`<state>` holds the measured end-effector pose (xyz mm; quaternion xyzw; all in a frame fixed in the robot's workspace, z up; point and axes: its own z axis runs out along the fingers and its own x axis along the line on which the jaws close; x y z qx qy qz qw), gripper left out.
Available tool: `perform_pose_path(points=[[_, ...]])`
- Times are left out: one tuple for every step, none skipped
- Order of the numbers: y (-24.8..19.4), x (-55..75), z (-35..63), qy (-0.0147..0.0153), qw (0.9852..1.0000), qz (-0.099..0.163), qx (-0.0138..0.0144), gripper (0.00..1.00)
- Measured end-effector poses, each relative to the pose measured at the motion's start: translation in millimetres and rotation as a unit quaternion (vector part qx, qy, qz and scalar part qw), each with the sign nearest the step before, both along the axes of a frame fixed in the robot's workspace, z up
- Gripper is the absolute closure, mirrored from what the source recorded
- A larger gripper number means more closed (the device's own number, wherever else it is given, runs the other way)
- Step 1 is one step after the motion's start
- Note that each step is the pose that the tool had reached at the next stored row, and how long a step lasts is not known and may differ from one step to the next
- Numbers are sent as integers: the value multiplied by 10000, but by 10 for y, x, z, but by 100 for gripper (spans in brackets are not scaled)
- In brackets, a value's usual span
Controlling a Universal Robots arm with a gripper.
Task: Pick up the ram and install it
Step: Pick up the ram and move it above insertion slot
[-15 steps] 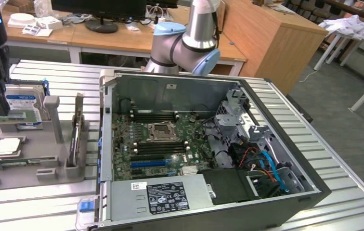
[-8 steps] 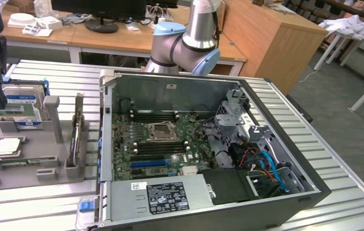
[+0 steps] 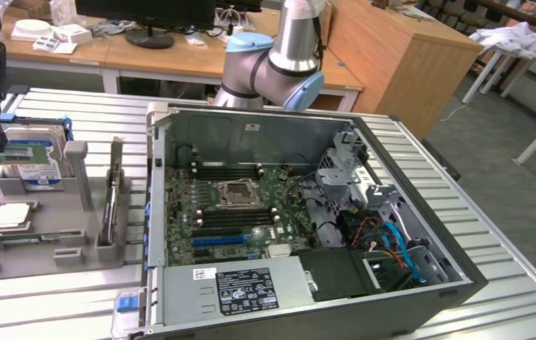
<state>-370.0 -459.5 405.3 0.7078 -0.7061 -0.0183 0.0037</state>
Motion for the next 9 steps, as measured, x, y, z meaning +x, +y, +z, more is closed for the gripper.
perform_pose_path(points=[[0, 0, 1, 1, 10000, 0, 0, 88], [0, 0, 1, 1, 10000, 0, 0, 88], [0, 0, 1, 1, 10000, 0, 0, 88], [0, 0, 1, 1, 10000, 0, 0, 88], [0, 0, 2, 1, 10000, 0, -1, 88], [0, 1, 2, 1, 10000, 0, -1, 88], [0, 4, 3, 2, 10000, 0, -1, 88], [-1, 11, 3, 2, 10000, 1, -1, 88], [-1, 20, 2, 1, 10000, 2, -1, 88]])
